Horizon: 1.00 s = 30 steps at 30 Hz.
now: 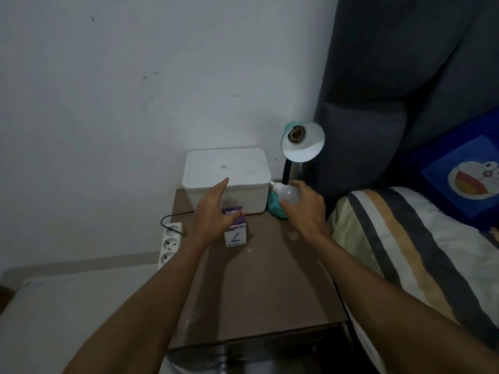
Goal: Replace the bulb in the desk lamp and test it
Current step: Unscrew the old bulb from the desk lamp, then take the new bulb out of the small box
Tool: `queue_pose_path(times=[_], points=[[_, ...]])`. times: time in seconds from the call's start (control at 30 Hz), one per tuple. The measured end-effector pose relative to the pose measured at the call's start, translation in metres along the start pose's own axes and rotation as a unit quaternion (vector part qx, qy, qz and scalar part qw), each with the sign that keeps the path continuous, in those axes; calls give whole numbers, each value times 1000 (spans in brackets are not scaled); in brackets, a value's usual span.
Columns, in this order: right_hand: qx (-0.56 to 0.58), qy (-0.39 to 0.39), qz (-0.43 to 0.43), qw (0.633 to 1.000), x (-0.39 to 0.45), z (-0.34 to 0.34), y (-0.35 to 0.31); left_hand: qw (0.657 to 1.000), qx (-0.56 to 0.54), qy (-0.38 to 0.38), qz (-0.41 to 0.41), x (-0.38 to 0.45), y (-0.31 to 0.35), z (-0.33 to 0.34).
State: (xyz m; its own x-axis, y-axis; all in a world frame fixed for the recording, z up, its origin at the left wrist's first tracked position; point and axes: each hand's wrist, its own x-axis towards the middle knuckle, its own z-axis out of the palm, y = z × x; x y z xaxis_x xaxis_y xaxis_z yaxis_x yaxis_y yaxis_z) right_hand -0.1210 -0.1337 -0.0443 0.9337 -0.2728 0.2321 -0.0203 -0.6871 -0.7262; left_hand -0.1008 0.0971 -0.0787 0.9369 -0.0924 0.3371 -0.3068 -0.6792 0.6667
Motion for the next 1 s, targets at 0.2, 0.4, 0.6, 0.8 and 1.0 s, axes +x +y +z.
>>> queue_pose_path(times=[0.2,0.4,0.6,0.8,1.0], points=[[-21,-45,76,996,-25,48,39,995,-59,-11,-78,-33,-33,25],[-33,-48,101,993,-27,80,56,987,-118,-18,-110,-34,-51,49],[-59,-51,82,994,-20,96,64,986,-126,-5,-111,-33,-62,55],[-57,-57,60,995,-15,93,62,985,-138,-8,-105,-33,-66,57],[-34,-106,-133,985,4,90,15,982,-154,-11,-107,-34,-67,56]])
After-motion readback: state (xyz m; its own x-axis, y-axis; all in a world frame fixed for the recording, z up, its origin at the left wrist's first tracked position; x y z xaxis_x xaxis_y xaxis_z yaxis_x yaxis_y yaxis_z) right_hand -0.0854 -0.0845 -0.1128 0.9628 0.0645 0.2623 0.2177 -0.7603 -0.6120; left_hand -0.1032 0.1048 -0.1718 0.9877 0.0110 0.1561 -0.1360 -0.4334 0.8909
